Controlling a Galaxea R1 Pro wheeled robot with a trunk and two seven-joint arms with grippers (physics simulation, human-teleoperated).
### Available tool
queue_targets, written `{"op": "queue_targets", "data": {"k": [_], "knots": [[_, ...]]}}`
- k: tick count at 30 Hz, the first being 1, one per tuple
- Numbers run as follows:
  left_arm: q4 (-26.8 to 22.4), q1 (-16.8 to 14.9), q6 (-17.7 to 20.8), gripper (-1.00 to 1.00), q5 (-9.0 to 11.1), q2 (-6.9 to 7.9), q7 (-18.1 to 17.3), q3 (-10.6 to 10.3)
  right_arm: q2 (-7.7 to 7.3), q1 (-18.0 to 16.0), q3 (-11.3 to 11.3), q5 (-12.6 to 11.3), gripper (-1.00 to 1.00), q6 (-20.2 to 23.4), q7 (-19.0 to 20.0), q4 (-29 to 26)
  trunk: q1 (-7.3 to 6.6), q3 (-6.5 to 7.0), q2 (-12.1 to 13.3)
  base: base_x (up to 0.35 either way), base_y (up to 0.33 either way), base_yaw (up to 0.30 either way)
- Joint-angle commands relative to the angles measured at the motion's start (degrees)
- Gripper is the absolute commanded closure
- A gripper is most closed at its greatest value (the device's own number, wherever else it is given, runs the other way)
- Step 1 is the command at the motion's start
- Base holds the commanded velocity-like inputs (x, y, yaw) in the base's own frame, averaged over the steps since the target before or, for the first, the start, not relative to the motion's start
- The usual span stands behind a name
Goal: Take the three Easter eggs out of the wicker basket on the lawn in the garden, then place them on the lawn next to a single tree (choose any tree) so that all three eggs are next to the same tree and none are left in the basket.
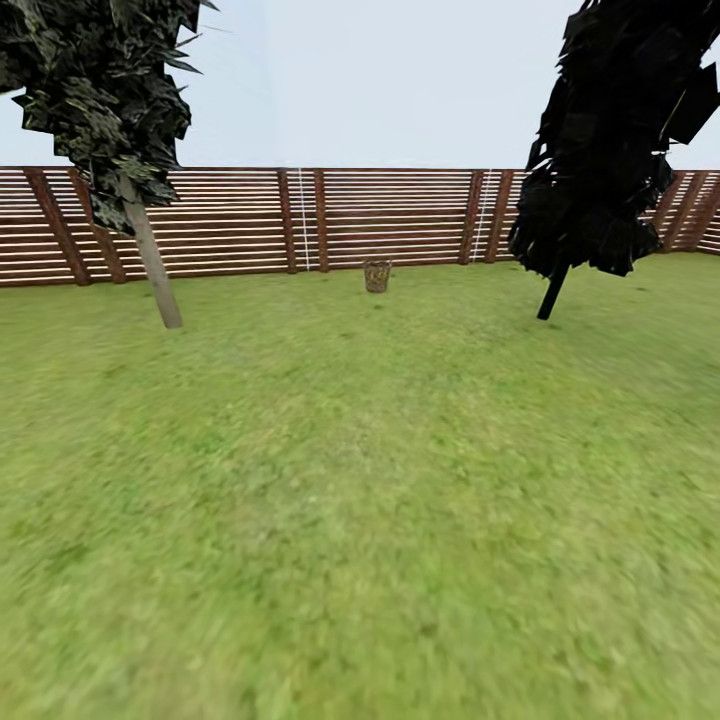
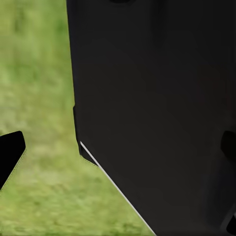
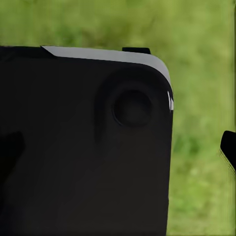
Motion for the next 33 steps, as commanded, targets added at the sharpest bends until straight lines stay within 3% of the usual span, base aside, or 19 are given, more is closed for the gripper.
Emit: {"op": "queue_targets", "data": {"k": [1, 33], "knots": [[-0.1, 0.0, 0.0, -1.00, 0.0, 0.01, 0.0, 0.0, 0.00, 0.0, 0.0, 0.0, -1.00, -0.2, 0.0, 0.1, 0.04, -0.04, 0.0, 0.341, 0.000, 0.000], [-0.1, 0.0, 0.0, -1.00, 0.1, 0.01, 0.0, 0.0, 0.00, 0.0, 0.0, 0.0, -1.00, -0.2, 0.0, 0.1, 0.04, -0.04, 0.0, 0.341, 0.000, 0.000]]}}
